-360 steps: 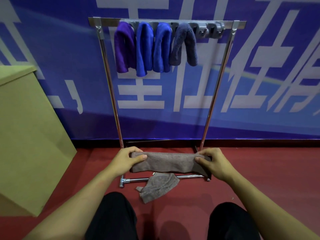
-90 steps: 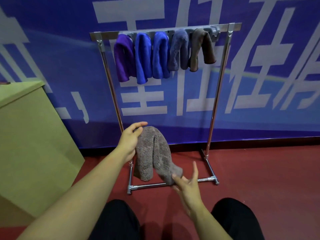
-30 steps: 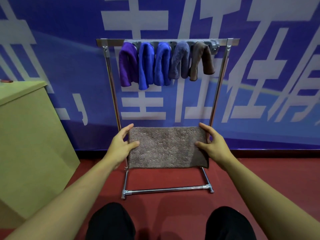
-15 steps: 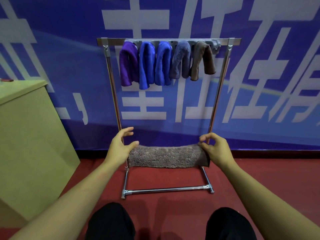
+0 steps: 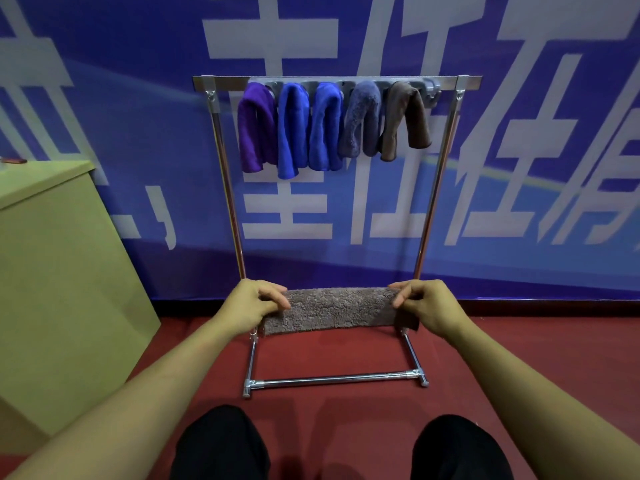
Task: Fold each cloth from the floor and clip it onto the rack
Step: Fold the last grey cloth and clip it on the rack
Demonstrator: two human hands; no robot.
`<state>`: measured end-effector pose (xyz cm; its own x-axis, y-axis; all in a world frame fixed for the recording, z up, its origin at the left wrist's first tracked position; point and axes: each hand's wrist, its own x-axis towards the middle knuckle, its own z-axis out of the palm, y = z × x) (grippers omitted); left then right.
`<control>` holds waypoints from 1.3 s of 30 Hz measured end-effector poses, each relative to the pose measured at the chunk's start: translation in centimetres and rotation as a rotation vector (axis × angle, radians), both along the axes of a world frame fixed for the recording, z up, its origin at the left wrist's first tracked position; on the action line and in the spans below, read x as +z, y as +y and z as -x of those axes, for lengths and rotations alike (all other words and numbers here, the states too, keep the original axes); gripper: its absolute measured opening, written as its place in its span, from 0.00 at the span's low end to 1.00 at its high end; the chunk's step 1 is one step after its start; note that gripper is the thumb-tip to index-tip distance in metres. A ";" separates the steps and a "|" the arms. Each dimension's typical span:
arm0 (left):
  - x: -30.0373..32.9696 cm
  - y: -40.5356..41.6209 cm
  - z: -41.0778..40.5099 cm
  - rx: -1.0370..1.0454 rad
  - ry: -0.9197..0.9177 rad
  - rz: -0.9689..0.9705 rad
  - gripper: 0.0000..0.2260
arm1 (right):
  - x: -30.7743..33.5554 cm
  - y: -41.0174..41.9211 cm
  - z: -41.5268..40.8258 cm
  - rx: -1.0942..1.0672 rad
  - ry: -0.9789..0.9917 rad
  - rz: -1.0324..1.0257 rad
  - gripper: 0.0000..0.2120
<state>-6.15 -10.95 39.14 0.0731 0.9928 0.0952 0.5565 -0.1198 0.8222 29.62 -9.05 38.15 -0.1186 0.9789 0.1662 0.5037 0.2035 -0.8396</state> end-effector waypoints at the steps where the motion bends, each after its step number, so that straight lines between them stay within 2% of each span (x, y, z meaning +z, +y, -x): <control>1: 0.1 0.1 0.0 -0.027 0.078 -0.004 0.14 | 0.0 0.1 -0.1 0.008 -0.054 -0.012 0.15; 4: 0.4 0.1 -0.1 -0.100 0.223 0.005 0.16 | 0.4 0.0 0.0 0.045 -0.217 -0.046 0.12; 8: 1.0 -0.1 -0.3 -0.162 0.235 0.043 0.11 | 0.6 -0.4 -0.1 0.103 -0.259 -0.105 0.09; 11: 1.0 -0.1 0.0 -0.165 0.151 0.061 0.07 | 1.0 -1.1 -0.2 0.053 -0.197 -0.016 0.05; 14: 1.2 -0.5 0.0 -0.145 0.033 0.074 0.08 | 1.8 -1.8 0.0 0.044 -0.010 0.115 0.06; 16: 1.2 -0.6 0.0 -0.123 -0.042 0.063 0.08 | 2.1 -2.1 -0.2 0.037 0.074 0.127 0.07; 20: 0.5 -0.7 0.0 -0.015 -0.310 0.093 0.15 | 1.7 -2.2 -0.6 0.036 0.108 0.129 0.08; 23: 0.7 -0.8 -1.1 0.108 -0.690 0.122 0.22 | 1.0 -2.1 -0.6 0.020 0.103 0.112 0.07; 25: 1.5 -0.9 -2.2 0.141 -0.875 0.101 0.20 | 0.4 -2.0 -0.6 0.028 0.063 0.111 0.08; 26: 1.9 -0.8 -2.6 0.141 -0.889 0.080 0.19 | 0.2 -2.0 -0.5 0.039 0.037 0.109 0.08; 28: 2.2 -0.4 -3.2 0.107 -0.802 0.044 0.18 | -0.3 -2.0 -0.3 0.044 0.028 0.095 0.09; 34: 3.0 -0.2 -4.8 -0.036 -0.290 -0.034 0.13 | 0.4 -1.9 2.4 0.128 0.093 0.020 0.10; 39: 2.9 -0.6 -5.1 -0.074 -0.233 -0.019 0.10 | 1.5 -2.2 5.1 0.224 0.132 -0.024 0.09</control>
